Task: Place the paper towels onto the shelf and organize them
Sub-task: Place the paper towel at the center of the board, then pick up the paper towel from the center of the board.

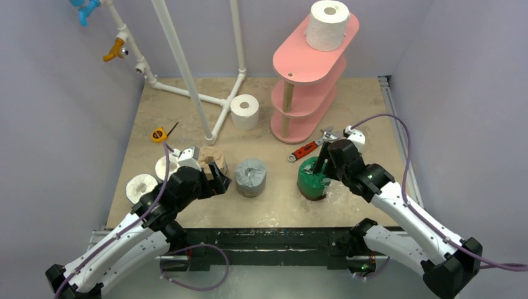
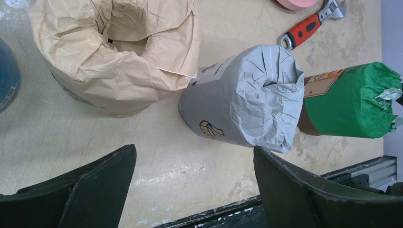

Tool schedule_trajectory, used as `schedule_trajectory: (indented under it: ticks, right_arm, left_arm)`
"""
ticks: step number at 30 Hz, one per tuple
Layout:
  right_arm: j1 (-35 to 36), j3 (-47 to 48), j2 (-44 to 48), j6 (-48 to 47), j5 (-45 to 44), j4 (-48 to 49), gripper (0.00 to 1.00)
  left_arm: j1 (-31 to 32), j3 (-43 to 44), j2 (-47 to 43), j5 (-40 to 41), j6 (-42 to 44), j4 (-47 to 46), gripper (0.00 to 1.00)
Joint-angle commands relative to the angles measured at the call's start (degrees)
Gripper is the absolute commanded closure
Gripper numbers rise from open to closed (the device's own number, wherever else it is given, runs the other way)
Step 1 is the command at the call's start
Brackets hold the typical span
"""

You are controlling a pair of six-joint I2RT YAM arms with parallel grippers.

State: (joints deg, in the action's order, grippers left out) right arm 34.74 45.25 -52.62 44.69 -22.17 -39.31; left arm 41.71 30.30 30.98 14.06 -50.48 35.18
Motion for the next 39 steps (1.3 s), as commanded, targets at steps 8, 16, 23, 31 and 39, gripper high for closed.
schedule_trajectory:
  ticks: [8, 16, 23, 31, 39]
  right_arm:
    - [-2.25, 0.97, 7.58, 5.38, -0.87, -3.93, 0.31]
    - [-2.86, -3.81, 7.38, 7.32, 3.83, -0.87, 0.43]
    - [-3.02, -5.80, 6.10, 7.75, 4.15, 0.57, 0.43]
    - [-3.51, -8.52, 5.17, 8.08, 5.40, 3.17, 0.46]
    - [-3.58, -10.23, 4.64, 8.13, 6.07, 4.76, 0.55]
  left_arm:
    - [0.21, -0.09, 0.59, -1.49, -0.83, -2.77, 0.07]
    - [0.24, -0.13, 0.91, -2.03, -0.81, -3.19, 0.07]
    - [0.21, -0.37, 0.77, -2.21, -0.74, -3.12, 0.07]
    - [0.21, -0.85, 0.72, -2.12, -0.79, -3.20, 0.07]
    - [0.21, -1.03, 1.49, -2.11, -0.90, -3.71, 0.07]
